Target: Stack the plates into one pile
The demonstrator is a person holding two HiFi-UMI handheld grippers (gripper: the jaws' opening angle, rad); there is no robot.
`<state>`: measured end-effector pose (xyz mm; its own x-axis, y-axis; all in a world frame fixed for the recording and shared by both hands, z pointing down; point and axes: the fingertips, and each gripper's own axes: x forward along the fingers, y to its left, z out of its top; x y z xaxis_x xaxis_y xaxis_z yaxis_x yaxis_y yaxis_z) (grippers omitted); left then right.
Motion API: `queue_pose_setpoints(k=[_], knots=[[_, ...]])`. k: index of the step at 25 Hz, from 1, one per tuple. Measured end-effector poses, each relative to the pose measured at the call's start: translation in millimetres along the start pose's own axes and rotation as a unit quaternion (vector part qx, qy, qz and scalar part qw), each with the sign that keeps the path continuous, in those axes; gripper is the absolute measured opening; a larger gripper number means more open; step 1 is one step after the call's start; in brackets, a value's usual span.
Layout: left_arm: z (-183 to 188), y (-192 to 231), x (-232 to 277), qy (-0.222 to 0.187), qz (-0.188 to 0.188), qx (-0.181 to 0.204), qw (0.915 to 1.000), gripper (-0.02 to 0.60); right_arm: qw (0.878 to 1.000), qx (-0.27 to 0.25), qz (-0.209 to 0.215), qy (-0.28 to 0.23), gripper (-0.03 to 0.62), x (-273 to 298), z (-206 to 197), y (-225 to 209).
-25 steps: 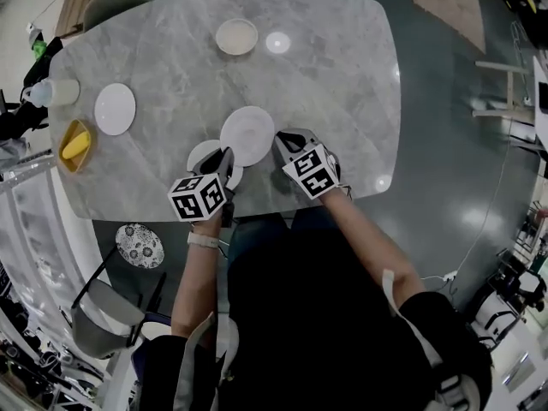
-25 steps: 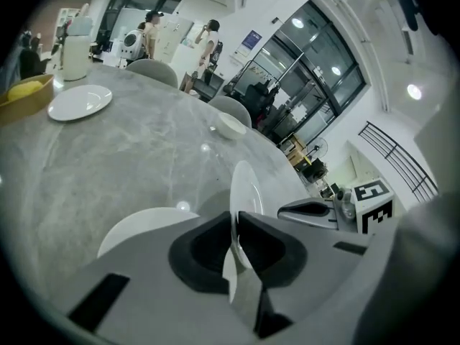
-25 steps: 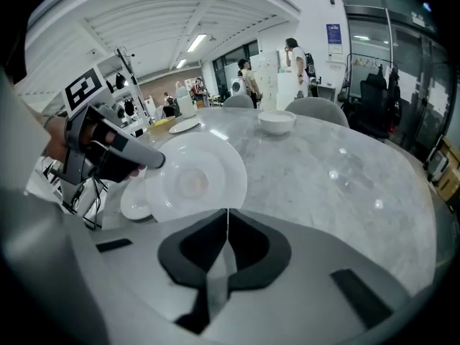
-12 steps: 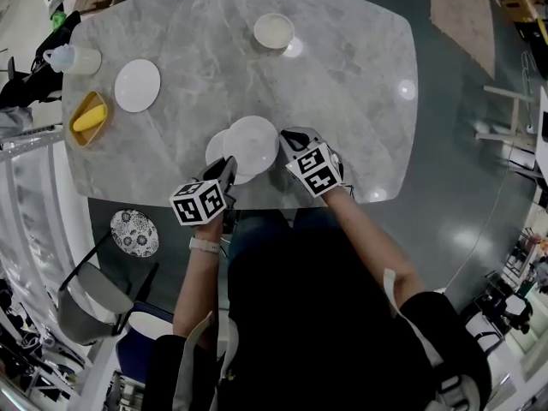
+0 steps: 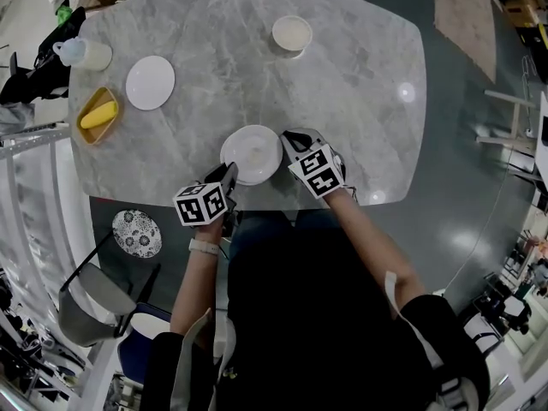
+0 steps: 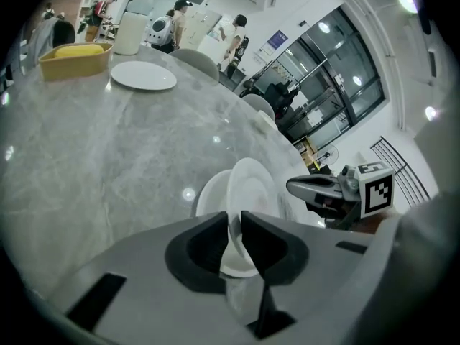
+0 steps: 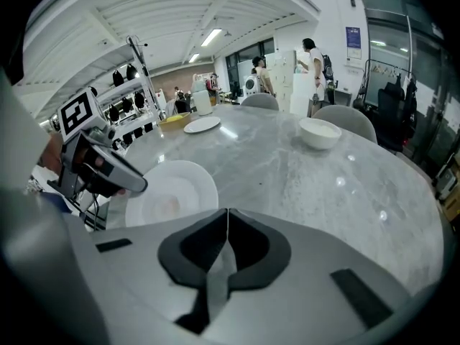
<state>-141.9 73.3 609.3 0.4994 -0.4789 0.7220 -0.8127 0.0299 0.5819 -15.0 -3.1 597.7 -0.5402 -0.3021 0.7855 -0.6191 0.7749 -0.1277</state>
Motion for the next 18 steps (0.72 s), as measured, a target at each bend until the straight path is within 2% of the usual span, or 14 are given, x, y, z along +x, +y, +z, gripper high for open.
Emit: queue_pose_setpoints(k=[4, 11, 18], knots=[[-7, 14, 2, 0.033, 0.018, 0.037, 0.9986, 0.078, 1.0, 0.005, -0.007, 0.003, 0.018, 4, 3, 0], [-6, 13, 2, 0.046, 0.017, 0.097, 0.9941, 0.089, 1.0, 0.004, -0.014, 0.008, 0.018, 9, 11, 3], [-3, 19, -8, 0.048, 0.011, 0.104, 0.9934, 0.129, 1.0, -0.009, -0.011, 0.01, 0.018, 15, 26, 13]])
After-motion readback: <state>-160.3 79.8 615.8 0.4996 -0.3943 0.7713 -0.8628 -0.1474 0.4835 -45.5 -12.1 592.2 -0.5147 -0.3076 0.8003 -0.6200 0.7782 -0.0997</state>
